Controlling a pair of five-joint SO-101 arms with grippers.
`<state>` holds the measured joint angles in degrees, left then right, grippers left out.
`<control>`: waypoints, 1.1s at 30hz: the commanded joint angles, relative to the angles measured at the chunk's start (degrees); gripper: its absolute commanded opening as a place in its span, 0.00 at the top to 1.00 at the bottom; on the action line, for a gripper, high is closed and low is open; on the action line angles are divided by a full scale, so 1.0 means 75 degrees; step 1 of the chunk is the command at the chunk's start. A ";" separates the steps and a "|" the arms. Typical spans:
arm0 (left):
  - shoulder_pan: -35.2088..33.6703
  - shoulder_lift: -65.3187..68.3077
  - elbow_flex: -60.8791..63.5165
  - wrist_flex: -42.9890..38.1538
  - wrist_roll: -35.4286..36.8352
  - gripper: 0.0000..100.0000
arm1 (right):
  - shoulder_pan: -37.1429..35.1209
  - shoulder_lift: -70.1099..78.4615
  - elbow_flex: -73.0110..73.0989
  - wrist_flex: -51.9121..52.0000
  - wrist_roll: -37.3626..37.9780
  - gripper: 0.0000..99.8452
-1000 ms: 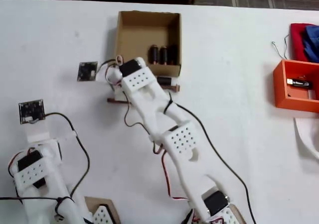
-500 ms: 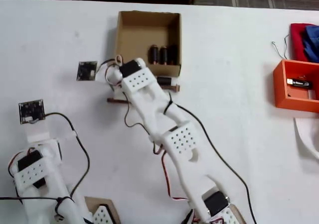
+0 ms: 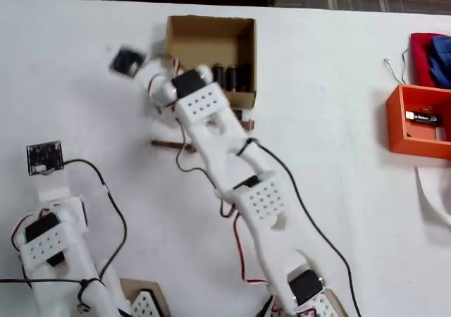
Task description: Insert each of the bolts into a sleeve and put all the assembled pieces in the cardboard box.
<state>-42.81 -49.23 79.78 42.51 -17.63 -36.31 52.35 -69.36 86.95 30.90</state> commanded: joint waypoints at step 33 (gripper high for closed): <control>0.5990 0.6494 -0.9524 0.5146 -0.3165 0.88 | 0.5093 -1.3919 1.5402 -0.3558 -0.2731 0.98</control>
<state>-0.09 -7.30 21.14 76.35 -40.13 -0.35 -43.91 33.93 67.34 10.86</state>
